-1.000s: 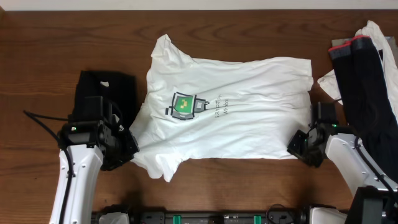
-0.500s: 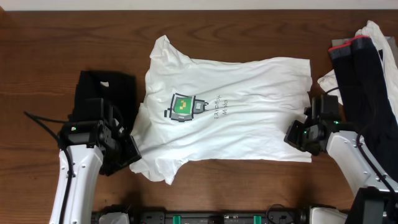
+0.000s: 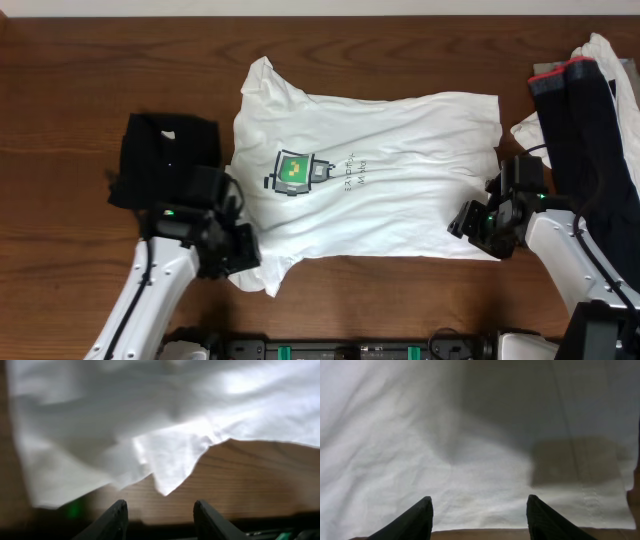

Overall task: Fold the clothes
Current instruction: 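Grasp the bottom hem corners with the left and right grippers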

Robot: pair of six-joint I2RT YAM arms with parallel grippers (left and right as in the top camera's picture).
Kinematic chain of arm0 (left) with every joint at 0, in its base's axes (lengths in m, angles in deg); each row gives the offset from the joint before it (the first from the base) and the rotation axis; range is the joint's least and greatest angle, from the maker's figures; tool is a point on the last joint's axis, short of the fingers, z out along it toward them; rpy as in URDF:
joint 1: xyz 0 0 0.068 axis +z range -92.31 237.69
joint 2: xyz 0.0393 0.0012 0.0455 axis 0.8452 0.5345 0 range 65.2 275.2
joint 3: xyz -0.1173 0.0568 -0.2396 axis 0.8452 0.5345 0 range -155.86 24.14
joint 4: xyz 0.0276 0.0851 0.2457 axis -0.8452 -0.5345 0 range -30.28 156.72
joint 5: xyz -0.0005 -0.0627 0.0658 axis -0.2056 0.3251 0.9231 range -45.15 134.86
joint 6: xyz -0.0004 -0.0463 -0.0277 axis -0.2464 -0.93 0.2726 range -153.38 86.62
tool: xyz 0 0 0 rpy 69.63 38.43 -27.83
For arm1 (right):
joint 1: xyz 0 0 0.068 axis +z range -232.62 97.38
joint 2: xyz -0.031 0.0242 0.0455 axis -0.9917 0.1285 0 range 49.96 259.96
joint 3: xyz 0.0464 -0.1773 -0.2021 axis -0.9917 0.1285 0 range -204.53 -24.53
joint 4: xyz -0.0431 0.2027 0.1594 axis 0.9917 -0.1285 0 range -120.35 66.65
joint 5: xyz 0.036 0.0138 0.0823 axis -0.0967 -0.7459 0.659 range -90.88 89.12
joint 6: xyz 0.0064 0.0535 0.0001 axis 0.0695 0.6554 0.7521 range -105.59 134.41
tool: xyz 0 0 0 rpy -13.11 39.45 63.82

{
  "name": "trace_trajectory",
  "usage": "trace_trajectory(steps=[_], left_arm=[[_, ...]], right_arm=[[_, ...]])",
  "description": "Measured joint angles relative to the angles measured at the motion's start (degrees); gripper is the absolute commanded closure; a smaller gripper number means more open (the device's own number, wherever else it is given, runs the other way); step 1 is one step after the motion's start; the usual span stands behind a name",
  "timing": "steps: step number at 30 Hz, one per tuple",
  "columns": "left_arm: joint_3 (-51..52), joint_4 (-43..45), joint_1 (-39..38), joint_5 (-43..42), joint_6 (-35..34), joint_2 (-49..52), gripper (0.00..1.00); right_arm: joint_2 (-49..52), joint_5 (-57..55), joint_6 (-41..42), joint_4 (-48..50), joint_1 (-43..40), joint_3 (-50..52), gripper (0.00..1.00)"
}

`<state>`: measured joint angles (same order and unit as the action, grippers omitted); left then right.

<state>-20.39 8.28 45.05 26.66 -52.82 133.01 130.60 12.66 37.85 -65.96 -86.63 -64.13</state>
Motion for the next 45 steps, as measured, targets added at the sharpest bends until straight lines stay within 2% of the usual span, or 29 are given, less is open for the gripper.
trace_trajectory(steps=[6,7,11,16,21,24,26,29,30,36,45], left_arm=[[0.15,3.52,-10.01,3.19,0.87,7.28,0.54],[0.15,3.8,-11.39,3.74,1.16,9.03,0.5],[0.15,5.4,-15.58,5.66,1.7,17.0,0.48],[0.04,4.9,-16.46,6.58,1.95,24.22,0.44],[-0.46,4.92,-16.46,5.84,2.82,24.65,0.41],[-0.5,5.03,-16.46,4.39,3.21,24.65,0.53],[-0.5,6.19,-16.46,3.78,3.32,24.65,0.64],[-0.52,7.8,-16.46,3.21,3.34,24.65,0.89],[-0.52,7.89,-16.46,3.15,3.56,24.65,0.94],[-1.53,2.89,-16.46,2.91,3.85,24.65,0.94],[-11.78,-9.22,-16.46,4.0,3.87,21.14,0.94]], right_arm=[[0.0,0.07,0.0,-0.02,0.0,0.0,0.4],[0.0,0.15,0.0,-0.04,0.0,0.0,0.4],[0.0,0.66,0.0,-0.09,0.0,0.0,0.39],[0.0,1.09,0.0,-0.2,0.0,0.0,0.39],[0.0,1.14,0.0,-0.2,0.0,0.0,0.39],[0.0,1.16,0.0,-0.2,0.0,0.0,0.39],[0.0,1.25,0.0,-0.2,0.0,0.0,0.39],[0.0,1.31,-0.02,-0.22,0.0,0.0,0.39],[0.0,1.33,-0.04,-0.22,0.0,0.0,0.39],[0.0,1.62,-0.31,-2.16,-0.52,0.0,0.39],[0.0,1.6,-0.44,-6.99,-6.97,-0.09,0.41]])
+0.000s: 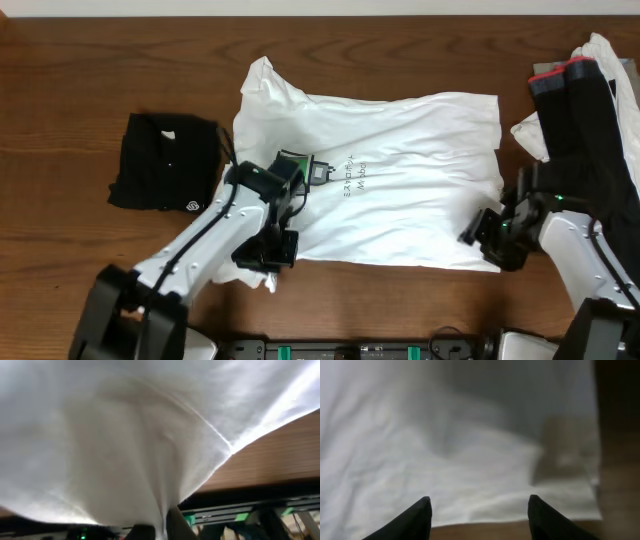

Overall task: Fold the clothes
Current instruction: 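Grasp the bottom hem corners with the left and right grippers, then lift the hem with both grippers and raise the shirt off the table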

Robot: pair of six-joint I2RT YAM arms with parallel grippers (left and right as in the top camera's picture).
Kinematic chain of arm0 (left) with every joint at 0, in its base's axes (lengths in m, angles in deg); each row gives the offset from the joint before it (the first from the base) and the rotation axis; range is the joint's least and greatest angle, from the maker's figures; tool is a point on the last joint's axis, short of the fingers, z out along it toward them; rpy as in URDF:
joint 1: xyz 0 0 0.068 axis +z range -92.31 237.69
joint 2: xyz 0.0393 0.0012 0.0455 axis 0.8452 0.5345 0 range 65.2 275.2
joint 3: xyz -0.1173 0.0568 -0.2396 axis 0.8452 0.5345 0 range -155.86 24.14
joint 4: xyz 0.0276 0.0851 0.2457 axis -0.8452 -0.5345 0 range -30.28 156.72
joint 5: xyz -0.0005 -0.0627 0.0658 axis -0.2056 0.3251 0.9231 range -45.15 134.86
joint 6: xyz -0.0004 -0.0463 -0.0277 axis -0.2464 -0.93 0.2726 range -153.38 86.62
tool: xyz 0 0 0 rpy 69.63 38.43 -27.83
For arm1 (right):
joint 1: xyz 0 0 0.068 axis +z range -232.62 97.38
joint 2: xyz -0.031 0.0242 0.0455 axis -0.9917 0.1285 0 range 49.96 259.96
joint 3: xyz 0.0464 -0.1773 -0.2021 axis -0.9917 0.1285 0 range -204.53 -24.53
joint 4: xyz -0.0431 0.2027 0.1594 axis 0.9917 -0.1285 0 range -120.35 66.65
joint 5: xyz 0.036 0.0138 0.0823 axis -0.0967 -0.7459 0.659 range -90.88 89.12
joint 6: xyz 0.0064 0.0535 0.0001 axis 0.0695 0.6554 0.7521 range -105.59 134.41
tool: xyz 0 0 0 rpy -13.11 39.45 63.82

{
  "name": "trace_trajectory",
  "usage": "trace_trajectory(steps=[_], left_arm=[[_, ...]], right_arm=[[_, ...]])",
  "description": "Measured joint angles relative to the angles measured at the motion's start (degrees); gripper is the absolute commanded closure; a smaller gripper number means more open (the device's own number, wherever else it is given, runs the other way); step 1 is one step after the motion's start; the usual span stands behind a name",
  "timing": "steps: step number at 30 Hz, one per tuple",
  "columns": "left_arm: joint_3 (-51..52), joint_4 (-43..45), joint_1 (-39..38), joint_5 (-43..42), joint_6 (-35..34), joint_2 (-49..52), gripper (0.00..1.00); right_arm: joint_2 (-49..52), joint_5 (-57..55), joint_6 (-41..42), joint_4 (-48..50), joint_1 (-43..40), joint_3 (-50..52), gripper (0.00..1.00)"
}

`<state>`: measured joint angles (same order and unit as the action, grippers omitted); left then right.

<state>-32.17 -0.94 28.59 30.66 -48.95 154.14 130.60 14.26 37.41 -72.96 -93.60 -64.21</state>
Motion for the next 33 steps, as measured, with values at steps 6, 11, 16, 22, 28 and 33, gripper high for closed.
trace_trajectory(steps=[6,11,16,22,28,33], left_arm=[[-2.6,-0.94,0.0,1.09,0.0,-2.67,0.94],[-2.6,-0.94,0.0,1.31,0.0,-2.69,0.94],[-2.6,-1.14,0.0,2.19,0.2,-2.69,0.94],[-2.6,-1.14,0.0,2.58,0.42,-2.69,0.94],[-2.6,-1.49,0.0,2.6,0.42,-2.69,0.94],[-4.0,-4.85,0.0,3.08,0.42,-2.69,0.94]], right_arm=[[0.0,0.17,0.61,-3.72,-1.97,-0.02,0.39],[-0.02,0.37,3.76,1.14,-1.99,0.85,0.46],[-0.04,0.87,7.72,5.99,-1.99,5.95,0.53],[-2.03,2.43,10.62,10.82,-2.4,8.15,0.82],[-0.9,5.75,9.49,14.14,-2.38,8.33,0.99],[-1.22,7.56,5.7,6.88,-2.38,2.54,0.99]])
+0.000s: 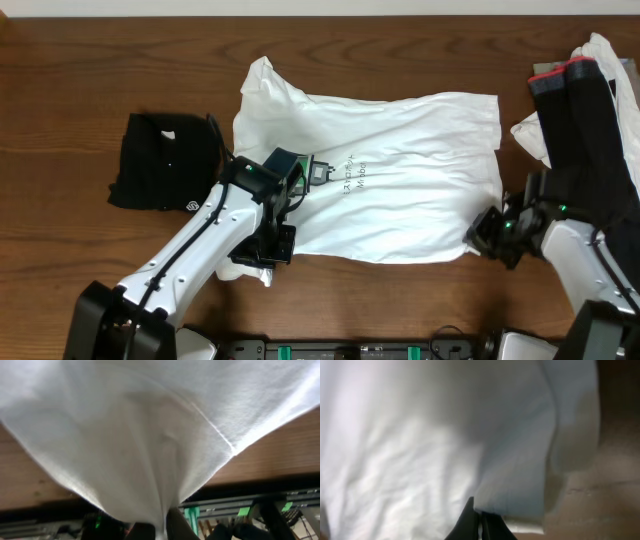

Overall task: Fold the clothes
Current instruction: 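Lift the hem with both grippers and raise the shirt off the table, then raise the held shirt high and swing it forward across the table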

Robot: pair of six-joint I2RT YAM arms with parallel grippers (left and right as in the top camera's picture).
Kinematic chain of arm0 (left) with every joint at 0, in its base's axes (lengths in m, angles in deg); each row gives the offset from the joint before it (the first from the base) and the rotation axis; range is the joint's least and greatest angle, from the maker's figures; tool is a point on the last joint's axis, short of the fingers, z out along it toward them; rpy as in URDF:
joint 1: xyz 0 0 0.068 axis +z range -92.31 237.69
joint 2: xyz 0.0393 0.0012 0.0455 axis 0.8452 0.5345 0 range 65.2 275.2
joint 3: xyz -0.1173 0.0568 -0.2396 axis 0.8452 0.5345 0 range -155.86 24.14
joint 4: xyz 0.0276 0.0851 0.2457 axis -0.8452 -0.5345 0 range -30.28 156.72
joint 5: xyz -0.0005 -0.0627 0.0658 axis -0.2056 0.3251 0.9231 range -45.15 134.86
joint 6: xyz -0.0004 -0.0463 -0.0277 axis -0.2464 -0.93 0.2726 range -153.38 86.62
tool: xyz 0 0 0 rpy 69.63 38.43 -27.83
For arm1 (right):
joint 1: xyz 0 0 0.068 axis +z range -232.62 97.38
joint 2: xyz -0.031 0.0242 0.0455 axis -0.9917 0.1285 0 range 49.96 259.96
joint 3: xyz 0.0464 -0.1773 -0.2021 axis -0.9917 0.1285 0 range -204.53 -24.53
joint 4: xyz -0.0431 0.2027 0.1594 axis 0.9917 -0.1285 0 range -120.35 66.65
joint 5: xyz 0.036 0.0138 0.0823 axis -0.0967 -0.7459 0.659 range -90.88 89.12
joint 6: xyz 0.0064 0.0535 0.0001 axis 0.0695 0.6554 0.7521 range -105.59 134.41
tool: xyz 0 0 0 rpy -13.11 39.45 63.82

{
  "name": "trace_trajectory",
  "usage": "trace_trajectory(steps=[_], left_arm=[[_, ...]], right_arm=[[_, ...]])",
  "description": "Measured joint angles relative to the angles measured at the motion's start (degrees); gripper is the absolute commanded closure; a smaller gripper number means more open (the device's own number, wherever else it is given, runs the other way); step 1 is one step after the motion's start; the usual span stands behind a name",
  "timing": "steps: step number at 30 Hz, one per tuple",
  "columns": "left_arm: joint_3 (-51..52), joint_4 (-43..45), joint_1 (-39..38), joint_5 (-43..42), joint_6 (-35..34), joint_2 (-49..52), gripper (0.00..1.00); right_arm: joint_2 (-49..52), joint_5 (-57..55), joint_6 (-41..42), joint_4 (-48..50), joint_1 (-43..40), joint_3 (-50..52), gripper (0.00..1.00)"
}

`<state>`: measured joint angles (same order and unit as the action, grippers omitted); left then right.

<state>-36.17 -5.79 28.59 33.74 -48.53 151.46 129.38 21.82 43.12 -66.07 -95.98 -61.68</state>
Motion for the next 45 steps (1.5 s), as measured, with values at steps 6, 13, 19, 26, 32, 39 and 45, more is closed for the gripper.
trace_trajectory(steps=[6,13,19,26,32,39,45], left_arm=[[-10.82,-8.96,0.02,4.13,0.02,-1.33,0.94],[-33.42,-19.78,0.07,11.82,0.02,-5.99,0.94],[-55.93,-19.8,0.07,15.41,2.75,-7.1,0.94],[-78.66,-19.8,0.07,15.43,5.2,-8.35,0.94],[-92.43,-19.76,0.07,15.41,6.47,-8.59,0.94],[-95.34,-19.76,0.07,15.39,7.8,-8.2,0.94],[-94.79,-19.78,0.07,15.56,8.96,-1.73,0.94]], right_arm=[[-6.1,0.61,-4.96,-9.18,0.0,-13.22,0.99],[-14.69,0.96,-6.64,-13.64,0.0,-31.65,0.99],[-17.22,0.87,-8.26,-13.16,0.0,-48.72,0.99],[-18.08,0.68,-8.85,-13.46,0.0,-63.49,0.99],[-18.08,0.68,-8.87,-15.12,0.0,-71.45,0.99],[-18.45,-1.51,-8.79,-17.42,0.02,-73.48,0.99],[-15.87,-4.15,-8.57,-19.69,0.0,-73.48,0.99]])
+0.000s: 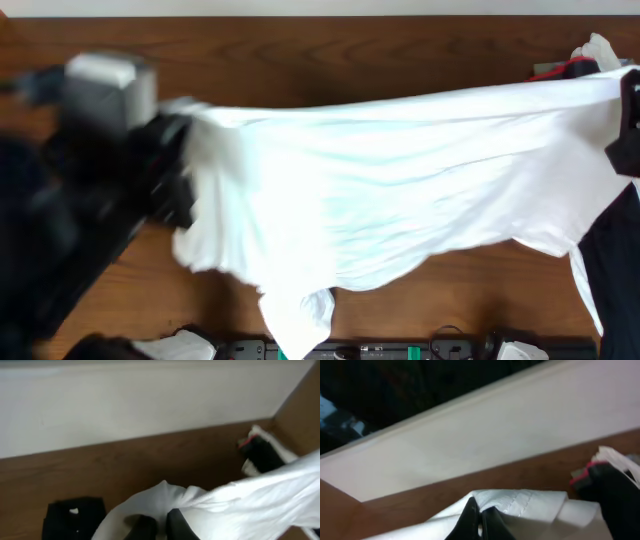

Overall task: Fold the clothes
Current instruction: 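Raise the held shirt high and swing it forward across the table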

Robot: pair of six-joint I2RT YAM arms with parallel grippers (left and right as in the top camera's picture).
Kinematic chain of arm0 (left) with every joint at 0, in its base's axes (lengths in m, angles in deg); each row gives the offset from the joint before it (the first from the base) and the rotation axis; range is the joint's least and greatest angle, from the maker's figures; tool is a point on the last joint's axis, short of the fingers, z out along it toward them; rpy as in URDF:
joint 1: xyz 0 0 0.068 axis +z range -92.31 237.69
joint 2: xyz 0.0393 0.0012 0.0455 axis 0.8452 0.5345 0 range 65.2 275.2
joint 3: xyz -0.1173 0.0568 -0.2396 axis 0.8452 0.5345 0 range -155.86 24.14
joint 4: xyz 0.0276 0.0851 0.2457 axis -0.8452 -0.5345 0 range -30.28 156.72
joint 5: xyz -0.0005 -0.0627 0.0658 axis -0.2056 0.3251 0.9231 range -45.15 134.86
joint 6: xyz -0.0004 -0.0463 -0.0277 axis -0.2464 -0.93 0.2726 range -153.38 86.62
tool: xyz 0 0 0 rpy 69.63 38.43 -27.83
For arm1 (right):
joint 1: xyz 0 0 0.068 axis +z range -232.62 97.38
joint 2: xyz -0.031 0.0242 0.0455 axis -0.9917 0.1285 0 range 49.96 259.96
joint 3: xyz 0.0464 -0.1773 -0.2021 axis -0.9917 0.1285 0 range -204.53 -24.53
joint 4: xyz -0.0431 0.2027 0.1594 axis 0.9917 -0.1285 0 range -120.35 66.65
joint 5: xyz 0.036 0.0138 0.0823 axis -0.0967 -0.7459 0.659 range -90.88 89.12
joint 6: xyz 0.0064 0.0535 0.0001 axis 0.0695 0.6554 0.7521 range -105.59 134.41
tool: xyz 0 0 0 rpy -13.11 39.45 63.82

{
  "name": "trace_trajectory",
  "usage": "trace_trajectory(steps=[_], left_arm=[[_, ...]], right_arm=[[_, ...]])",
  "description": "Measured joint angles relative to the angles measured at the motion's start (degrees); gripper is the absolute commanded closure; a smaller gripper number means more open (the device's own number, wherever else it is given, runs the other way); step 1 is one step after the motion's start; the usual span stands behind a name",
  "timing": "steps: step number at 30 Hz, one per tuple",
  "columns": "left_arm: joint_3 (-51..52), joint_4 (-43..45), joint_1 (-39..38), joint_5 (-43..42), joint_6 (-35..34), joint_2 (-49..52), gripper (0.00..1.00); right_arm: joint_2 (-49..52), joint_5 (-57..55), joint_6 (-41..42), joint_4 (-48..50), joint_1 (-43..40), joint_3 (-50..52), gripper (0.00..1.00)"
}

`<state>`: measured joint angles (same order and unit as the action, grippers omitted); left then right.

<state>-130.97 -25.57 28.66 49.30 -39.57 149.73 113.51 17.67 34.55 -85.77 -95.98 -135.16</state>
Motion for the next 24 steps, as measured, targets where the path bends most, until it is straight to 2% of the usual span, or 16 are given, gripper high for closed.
trace_trajectory(steps=[9,17,24], left_arm=[[0.66,1.29,0.0,2.95,2.95,1.44,0.94],[0.22,13.05,0.28,6.25,8.68,4.35,0.94],[0.17,19.69,7.08,6.38,10.82,14.93,0.94]], right_arm=[[0.96,-2.99,-0.04,-0.72,0.0,-0.35,0.99],[7.56,-1.38,-0.04,2.16,0.02,-1.22,0.99],[17.22,1.07,-0.26,10.78,0.15,-1.16,0.99]])
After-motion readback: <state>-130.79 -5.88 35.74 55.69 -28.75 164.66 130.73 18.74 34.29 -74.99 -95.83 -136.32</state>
